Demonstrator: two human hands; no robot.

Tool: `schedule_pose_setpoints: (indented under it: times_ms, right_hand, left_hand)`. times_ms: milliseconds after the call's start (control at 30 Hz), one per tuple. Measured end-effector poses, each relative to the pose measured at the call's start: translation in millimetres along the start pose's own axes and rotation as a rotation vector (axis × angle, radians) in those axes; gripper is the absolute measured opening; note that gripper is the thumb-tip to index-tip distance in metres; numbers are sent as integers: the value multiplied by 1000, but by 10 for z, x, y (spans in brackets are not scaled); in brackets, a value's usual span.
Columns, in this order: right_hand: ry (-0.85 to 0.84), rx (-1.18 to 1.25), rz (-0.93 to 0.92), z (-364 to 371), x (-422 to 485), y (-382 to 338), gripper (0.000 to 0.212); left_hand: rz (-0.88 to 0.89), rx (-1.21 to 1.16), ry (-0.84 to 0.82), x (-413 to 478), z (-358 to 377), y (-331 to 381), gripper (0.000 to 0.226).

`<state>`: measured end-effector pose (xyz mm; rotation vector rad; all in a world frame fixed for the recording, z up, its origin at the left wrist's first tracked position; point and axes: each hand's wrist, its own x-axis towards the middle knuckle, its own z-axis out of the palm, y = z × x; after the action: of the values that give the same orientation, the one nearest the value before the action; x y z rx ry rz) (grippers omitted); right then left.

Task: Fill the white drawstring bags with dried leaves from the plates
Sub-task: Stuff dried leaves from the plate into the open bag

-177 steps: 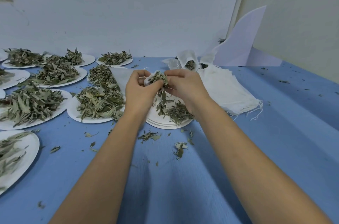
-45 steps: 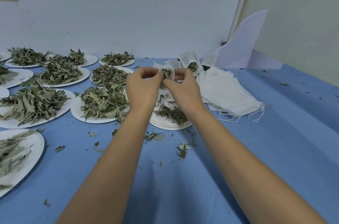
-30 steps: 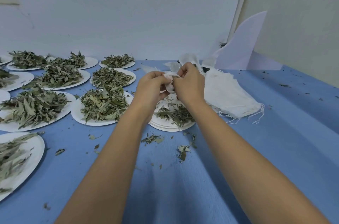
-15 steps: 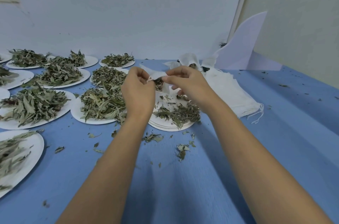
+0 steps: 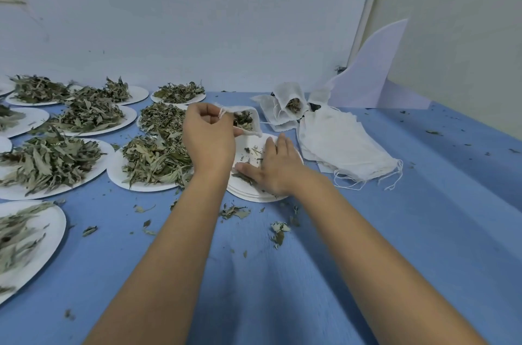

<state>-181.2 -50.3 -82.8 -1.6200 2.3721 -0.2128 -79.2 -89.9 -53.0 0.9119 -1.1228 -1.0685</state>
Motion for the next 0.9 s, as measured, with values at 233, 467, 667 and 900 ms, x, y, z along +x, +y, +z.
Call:
schedule_pose_setpoints:
  times_ms: [233,467,667,900]
  right_hand:
    - [341,339,-339,40,64,-140,50]
    - [192,332,-140,-22,8,5,81]
    - [123,102,-239,148,43,8,88]
    - [315,-30,-333,130,227,-98,51]
  left_hand:
    - [-18,-29,-7,-4,4,-9,27]
    - [-15,-81,42,11,-12,28,25]
    - [-50,-90,55,19,-38,15,25]
    - [-57,-107,57,49,-58,5,25]
